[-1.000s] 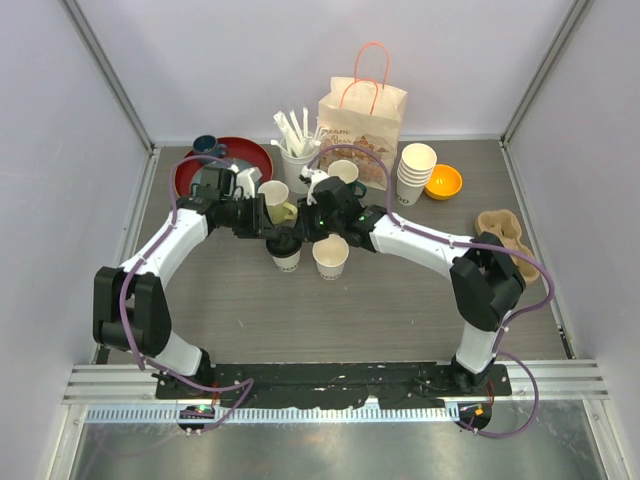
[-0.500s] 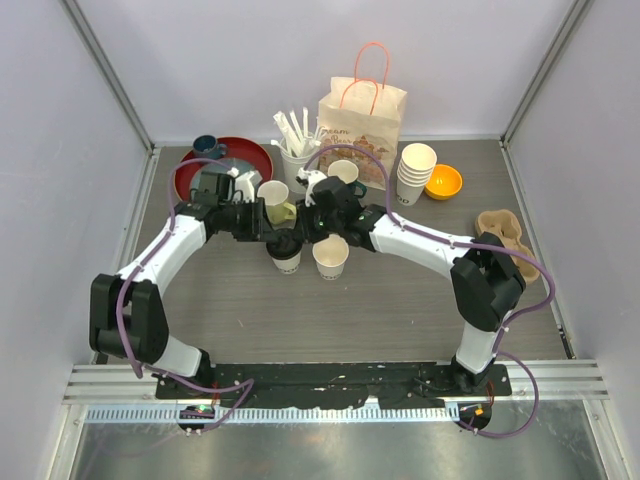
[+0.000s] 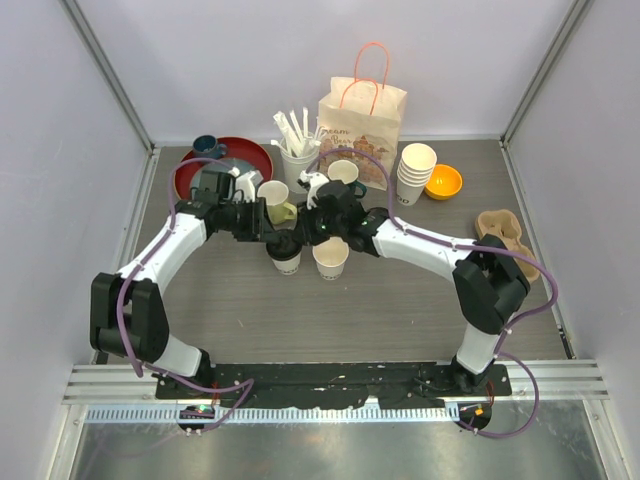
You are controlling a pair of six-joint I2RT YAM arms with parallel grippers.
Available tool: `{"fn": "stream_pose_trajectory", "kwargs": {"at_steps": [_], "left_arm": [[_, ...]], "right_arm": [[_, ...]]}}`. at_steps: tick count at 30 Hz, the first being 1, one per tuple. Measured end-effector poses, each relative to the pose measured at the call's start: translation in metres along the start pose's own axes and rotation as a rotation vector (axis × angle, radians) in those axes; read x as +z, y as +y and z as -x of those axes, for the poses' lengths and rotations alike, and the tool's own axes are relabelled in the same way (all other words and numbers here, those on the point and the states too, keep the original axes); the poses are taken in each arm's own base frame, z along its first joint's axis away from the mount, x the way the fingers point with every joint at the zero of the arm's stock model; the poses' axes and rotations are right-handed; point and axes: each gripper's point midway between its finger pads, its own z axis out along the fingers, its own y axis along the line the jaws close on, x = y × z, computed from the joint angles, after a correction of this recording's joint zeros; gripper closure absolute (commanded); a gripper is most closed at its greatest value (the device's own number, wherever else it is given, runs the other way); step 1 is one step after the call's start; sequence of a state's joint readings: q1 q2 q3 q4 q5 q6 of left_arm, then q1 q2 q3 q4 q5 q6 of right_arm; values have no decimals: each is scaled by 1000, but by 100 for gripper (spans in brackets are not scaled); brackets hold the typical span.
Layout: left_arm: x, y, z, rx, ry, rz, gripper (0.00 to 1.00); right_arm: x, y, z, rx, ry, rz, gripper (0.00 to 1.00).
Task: Pack the takeout coffee
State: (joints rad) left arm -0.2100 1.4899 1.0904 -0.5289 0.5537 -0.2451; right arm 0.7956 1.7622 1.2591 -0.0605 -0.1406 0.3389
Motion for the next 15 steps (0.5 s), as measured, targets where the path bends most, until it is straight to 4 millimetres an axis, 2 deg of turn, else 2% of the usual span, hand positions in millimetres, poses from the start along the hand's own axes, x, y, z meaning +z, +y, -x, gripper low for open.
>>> {"fn": "stream_pose_trajectory", "kwargs": {"at_steps": [4,11,15], "left_arm": [[-4,-4,-4,7,30,-5,54],[-10,-6,-9,17,57,-7,52],[-15,-7,-11,18,78,5,50]], "right_arm": [[1,3,0,-42,29,12,75],[-1,8,-1,-106,71,29,71],[-4,8,0,-134,93,26,65]]}}
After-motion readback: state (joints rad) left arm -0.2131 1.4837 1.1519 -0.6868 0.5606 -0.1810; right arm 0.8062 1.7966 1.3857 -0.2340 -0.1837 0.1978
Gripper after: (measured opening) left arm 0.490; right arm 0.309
